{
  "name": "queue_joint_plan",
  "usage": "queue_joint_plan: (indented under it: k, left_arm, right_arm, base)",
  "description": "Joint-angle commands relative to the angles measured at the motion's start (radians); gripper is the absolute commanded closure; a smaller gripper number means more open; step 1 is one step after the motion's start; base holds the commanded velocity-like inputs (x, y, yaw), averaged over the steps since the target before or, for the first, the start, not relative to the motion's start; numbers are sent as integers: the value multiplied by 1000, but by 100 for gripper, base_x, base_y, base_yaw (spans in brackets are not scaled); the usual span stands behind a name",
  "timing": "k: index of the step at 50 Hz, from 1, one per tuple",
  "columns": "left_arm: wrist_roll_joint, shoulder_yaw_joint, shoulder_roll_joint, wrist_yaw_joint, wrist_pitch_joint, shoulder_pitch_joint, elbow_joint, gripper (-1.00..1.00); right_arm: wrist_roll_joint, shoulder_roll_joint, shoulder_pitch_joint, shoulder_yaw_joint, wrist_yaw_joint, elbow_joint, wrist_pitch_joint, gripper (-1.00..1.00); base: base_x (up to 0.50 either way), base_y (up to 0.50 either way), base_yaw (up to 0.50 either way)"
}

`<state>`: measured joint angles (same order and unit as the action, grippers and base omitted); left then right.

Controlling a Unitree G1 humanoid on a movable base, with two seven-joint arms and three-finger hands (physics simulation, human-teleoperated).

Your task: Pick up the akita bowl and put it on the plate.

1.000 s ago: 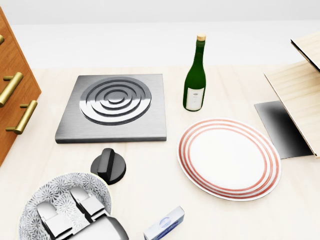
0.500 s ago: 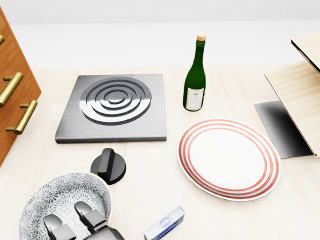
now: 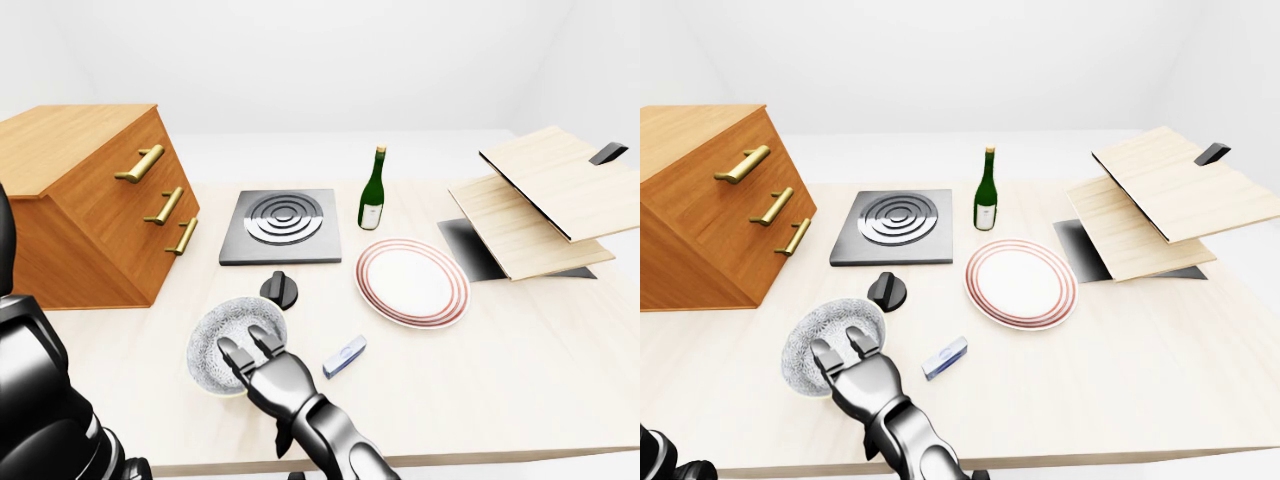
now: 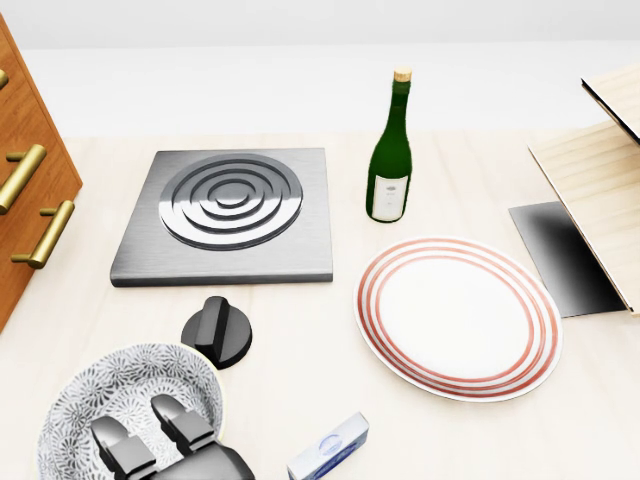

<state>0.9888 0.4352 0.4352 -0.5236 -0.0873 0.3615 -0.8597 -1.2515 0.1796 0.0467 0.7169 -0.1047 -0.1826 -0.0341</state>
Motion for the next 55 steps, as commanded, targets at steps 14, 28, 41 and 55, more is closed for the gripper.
queue_joint_plan:
  k: [14, 28, 41, 55]
  left_arm:
    - [12, -1, 4, 0, 0, 1, 10, -100]
    - [-3, -7, 3, 0, 0, -3, 14, -100]
    - [-5, -3, 2, 0, 0, 3, 10, -100]
    - [15, -1, 8, 0, 0, 8, 4, -100]
  right_arm:
    - [93, 7, 20, -3, -35, -122, 48, -100]
    - [75, 6, 4, -16, -23, -148, 40, 91]
    - [59, 4, 6, -21, -51, -103, 48, 92]
    - [36, 10, -20, -34, -95, -67, 59, 94]
  base:
    - [0, 0, 0]
    - [0, 0, 0]
    - [0, 0, 0]
    - [0, 0, 0]
